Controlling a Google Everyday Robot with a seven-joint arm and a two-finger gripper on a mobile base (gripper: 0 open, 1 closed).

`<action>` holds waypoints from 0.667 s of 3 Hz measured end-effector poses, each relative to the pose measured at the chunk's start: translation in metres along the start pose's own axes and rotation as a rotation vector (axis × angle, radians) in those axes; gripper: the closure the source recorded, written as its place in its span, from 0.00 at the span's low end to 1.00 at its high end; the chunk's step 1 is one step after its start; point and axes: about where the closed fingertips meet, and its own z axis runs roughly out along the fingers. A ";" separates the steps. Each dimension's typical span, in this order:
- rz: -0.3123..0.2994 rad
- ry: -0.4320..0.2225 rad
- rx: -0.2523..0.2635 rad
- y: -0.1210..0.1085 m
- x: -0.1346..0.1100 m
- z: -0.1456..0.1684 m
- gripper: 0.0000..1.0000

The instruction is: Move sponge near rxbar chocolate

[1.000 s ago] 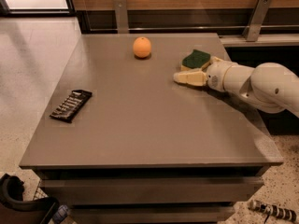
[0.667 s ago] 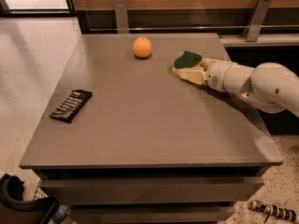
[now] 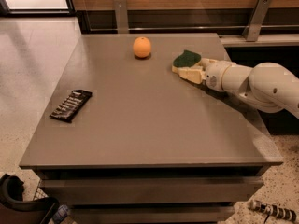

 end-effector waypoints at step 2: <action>-0.018 0.028 -0.006 0.005 -0.002 0.003 1.00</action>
Offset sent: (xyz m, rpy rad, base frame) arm -0.0003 0.0094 0.0067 -0.1106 0.0450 0.0233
